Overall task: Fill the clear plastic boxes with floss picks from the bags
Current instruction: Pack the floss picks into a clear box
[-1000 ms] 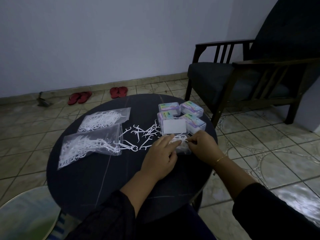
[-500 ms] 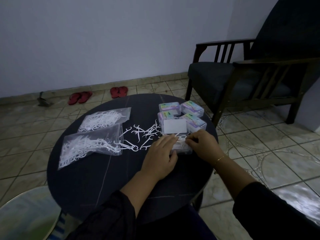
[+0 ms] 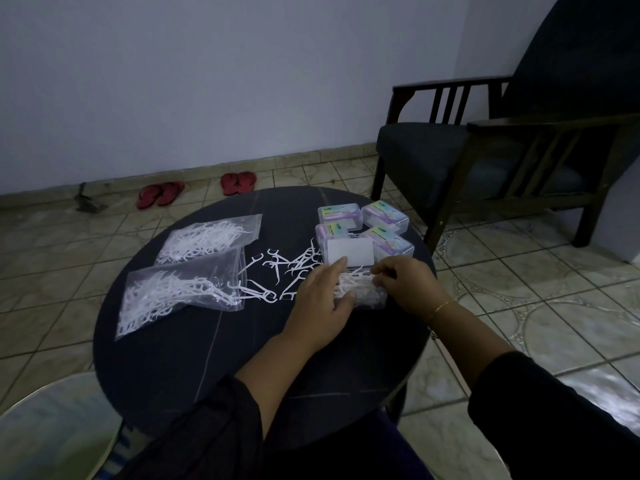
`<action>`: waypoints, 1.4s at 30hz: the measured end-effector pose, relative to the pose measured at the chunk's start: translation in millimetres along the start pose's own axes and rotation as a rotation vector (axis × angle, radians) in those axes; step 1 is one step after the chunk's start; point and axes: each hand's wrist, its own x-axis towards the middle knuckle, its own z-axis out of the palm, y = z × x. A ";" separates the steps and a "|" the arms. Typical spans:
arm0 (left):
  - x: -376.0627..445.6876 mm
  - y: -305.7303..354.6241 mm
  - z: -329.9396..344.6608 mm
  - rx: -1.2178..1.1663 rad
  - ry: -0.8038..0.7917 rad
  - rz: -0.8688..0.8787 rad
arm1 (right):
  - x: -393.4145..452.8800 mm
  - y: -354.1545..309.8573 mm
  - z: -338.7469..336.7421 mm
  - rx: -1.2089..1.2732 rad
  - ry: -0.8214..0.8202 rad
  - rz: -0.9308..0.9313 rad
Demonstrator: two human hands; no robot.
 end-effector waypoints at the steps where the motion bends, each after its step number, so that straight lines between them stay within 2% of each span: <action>1: 2.0 0.4 0.3 0.020 -0.010 0.000 | 0.6 -0.1 0.0 0.000 -0.004 0.000; 4: 9.5 9.4 -1.7 0.108 -0.056 0.017 | 2.4 -2.4 0.5 0.006 0.012 -0.022; 10: 22.5 16.1 -7.6 0.133 -0.128 0.010 | 3.8 -6.1 -1.0 -0.026 0.032 -0.103; 15: 17.5 12.0 -11.2 0.148 -0.110 0.016 | 5.0 -1.7 1.3 -0.064 0.025 -0.111; 21: 7.6 4.6 -19.6 0.035 0.023 0.008 | 9.5 7.4 1.6 0.170 0.205 -0.001; 24: 4.8 -2.5 -17.5 0.034 -0.022 -0.040 | 9.7 3.3 0.0 0.278 0.190 0.056; 29: 3.5 -1.7 -13.2 0.022 -0.013 -0.085 | 6.8 -3.5 -1.3 0.413 0.189 0.044; 33: -5.0 -2.6 -14.4 0.147 0.072 -0.101 | 2.7 -3.3 2.5 0.340 0.240 -0.011; 36: -15.6 -6.2 -13.8 0.265 0.222 -0.010 | 0.9 -2.3 7.8 0.135 0.191 -0.096; 39: -24.9 -5.0 -10.1 0.357 0.353 -0.027 | -1.9 -2.2 14.7 -0.004 0.180 -0.125; 42: -30.0 0.0 -7.2 0.442 0.348 -0.102 | -8.0 -1.4 21.5 -0.090 0.190 -0.103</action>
